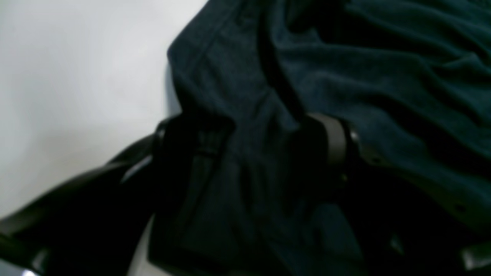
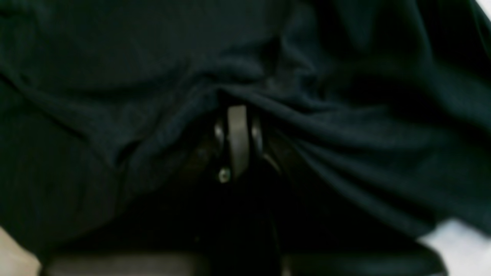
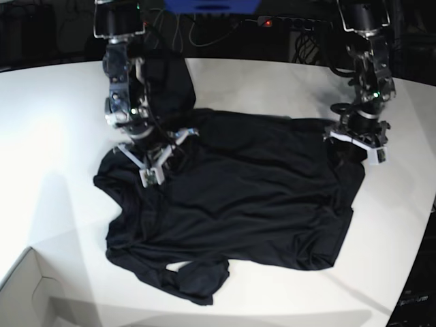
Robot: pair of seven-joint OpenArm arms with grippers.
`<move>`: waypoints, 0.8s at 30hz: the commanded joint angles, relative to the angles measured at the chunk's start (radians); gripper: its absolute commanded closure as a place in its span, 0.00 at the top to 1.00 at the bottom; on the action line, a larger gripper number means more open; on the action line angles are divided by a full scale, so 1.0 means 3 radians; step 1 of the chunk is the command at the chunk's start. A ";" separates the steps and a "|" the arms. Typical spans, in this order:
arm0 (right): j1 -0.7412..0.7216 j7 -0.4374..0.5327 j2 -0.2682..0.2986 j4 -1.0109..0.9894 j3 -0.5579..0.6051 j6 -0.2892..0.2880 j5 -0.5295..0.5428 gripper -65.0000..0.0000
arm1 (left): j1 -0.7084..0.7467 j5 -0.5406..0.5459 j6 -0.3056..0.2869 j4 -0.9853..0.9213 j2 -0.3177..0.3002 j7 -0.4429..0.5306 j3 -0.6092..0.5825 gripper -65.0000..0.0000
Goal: Layout the t-shirt on the table in an organized manner, then fold the t-shirt properly
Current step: 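Grasp the shirt's collar edge with both grippers and lift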
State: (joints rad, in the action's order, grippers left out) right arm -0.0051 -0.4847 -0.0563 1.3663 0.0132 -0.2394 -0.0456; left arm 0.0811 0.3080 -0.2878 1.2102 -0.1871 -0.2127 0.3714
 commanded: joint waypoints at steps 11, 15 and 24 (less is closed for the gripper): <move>-0.1489 -0.0116 0.0267 -0.1503 -0.0026 -0.0013 -0.0060 0.00 | -0.0800 -0.0017 0.0046 -0.0840 -0.0320 -0.0153 0.0002 0.65; -0.1781 -0.0019 0.0410 -0.1662 -0.0026 -0.0003 -0.0060 0.00 | -0.0958 -0.0012 0.0046 -0.0840 -0.0335 -0.0153 0.0028 0.65; -0.1637 -0.0152 0.0604 -0.0752 -0.0430 -0.0013 -0.0055 0.08 | -0.0554 0.0019 0.0046 0.0704 -0.0259 -0.0501 0.0038 0.65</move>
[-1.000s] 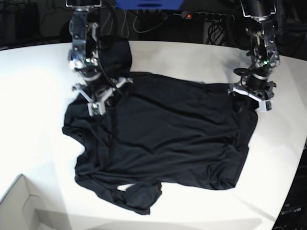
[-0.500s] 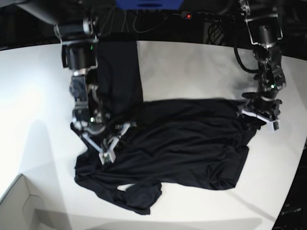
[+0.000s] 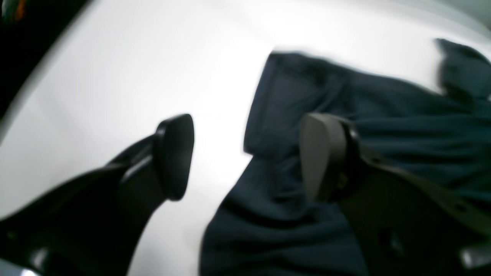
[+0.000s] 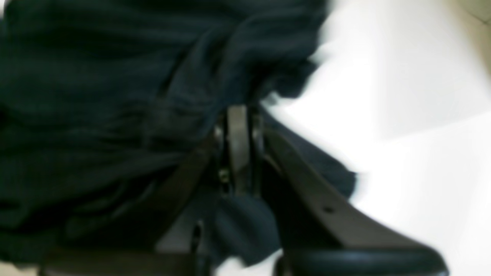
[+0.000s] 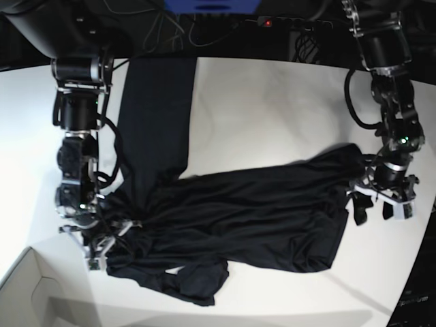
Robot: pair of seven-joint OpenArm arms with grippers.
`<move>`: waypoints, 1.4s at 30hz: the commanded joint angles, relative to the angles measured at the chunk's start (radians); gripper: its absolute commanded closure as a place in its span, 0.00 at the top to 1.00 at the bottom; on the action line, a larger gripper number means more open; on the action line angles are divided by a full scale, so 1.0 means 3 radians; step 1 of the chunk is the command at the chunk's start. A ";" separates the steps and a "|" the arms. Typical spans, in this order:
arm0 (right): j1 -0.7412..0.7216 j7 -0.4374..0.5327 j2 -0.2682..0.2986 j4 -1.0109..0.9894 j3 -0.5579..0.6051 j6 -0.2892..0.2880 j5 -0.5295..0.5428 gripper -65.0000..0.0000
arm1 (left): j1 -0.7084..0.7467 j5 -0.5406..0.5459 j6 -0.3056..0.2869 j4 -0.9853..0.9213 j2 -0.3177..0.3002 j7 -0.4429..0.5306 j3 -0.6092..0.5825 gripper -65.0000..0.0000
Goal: Layout the t-shirt on the table in an organized manner, then fold the t-shirt properly
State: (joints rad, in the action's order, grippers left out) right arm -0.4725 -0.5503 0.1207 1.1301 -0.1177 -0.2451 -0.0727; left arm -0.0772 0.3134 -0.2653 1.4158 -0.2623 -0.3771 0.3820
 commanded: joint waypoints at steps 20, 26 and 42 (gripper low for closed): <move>0.1649 -0.0224 -0.0001 0.2429 -0.0541 0.0006 0.0035 0.27 | 0.0904 -0.0505 -0.0003 0.0628 0.0805 -0.0638 -0.2396 0.65; 0.1792 -0.0224 -0.0001 0.2496 -0.0567 0.0006 0.0035 0.27 | 0.0777 -0.0525 -0.0003 0.0321 0.0861 -0.0643 -0.2769 0.65; 0.1992 -0.0204 -0.0001 0.2496 -0.0556 -0.0024 0.0040 0.27 | 0.0582 -0.0525 -0.0013 0.0167 0.0647 -0.0658 -0.2248 0.00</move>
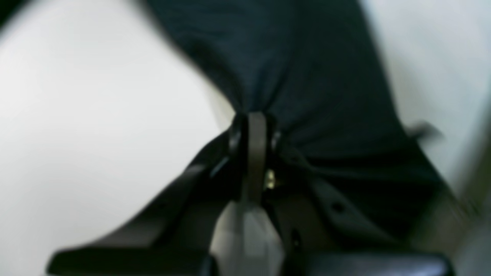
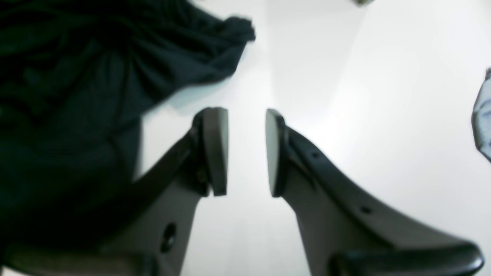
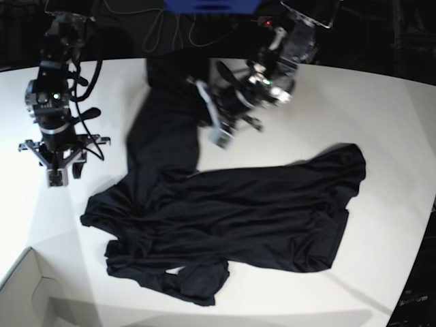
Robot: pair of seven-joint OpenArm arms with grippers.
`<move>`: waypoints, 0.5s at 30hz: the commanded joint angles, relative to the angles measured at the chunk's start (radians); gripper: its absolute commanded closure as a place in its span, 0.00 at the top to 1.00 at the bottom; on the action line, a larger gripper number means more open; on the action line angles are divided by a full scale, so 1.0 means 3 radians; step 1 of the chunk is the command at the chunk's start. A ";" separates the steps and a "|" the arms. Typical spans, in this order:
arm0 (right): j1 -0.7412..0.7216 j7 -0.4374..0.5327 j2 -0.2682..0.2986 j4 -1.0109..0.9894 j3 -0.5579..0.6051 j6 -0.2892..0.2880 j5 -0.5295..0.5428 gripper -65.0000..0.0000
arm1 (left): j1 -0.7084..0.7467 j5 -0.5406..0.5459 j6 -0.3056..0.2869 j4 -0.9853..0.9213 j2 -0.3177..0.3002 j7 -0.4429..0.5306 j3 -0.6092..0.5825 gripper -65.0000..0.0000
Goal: Layout the t-shirt on the table in an organized manner, then fold the t-shirt properly
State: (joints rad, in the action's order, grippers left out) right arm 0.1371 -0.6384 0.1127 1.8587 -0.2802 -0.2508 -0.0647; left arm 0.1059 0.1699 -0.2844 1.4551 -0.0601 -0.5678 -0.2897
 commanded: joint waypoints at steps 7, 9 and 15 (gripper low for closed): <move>0.0134 0.0090 -0.0210 0.0133 -0.0025 -0.0450 -0.0002 0.26 | -0.0509 -0.0027 0.0035 0.0164 -0.0370 -0.0033 0.0452 0.00; 0.0210 0.0090 -0.0296 0.0190 -0.0010 -0.0512 0.0003 0.26 | -0.0678 -0.0027 0.0035 0.0159 -0.0442 -0.0120 0.0452 0.00; 0.0389 0.0090 -0.0409 0.0353 0.0006 -0.0542 0.0003 0.26 | -0.1368 -0.0042 0.0030 -0.0020 -0.0508 -0.0365 0.0447 0.00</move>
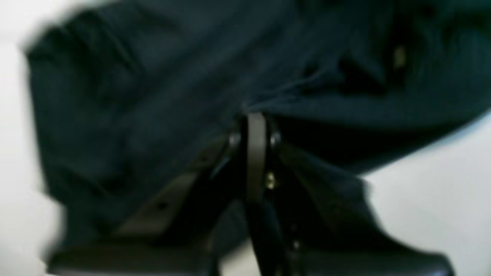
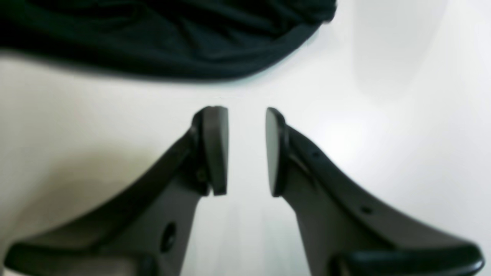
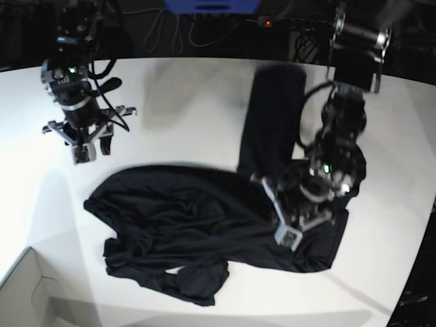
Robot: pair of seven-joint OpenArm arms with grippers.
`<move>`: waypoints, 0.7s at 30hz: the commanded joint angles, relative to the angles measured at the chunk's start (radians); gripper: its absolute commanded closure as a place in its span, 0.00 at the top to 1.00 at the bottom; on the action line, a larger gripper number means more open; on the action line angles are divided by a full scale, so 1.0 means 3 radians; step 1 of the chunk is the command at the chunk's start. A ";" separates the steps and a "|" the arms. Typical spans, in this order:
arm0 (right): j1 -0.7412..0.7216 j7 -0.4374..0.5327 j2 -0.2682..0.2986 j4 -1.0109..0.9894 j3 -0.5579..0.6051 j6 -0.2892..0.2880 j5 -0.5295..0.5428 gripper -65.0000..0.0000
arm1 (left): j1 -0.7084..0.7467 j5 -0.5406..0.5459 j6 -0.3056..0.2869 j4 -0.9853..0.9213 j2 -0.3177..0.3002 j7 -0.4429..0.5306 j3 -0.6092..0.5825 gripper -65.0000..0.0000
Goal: Layout the t-shirt on the table in an organized manner, then fold the t-shirt properly
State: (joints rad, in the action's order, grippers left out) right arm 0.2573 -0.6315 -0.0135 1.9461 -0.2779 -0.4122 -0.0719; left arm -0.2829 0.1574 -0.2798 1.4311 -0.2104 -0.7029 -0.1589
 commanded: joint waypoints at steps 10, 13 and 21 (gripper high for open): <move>0.0250 0.0072 -0.0009 0.0103 -0.0022 0.0001 0.0022 0.26 | -0.0804 -0.0005 0.0010 -0.0763 0.0187 0.0126 -0.0721 0.01; 0.0311 0.0072 -0.0009 0.0103 -0.0022 0.0001 0.0022 0.26 | -0.0840 -0.0005 0.0010 -0.1014 0.0300 0.0095 -0.0777 0.02; 0.0306 0.0072 -0.0009 0.0103 -0.0007 0.0001 0.0027 0.26 | -0.0763 0.0020 0.0020 -0.1019 0.0259 0.0080 -0.0665 0.65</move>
State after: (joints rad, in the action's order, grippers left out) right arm 0.3550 -0.6319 -0.0196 1.9572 -0.2798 -0.4145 -0.0715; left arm -0.4858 0.1547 -0.2806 1.1004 -0.1249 -0.7013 -0.3691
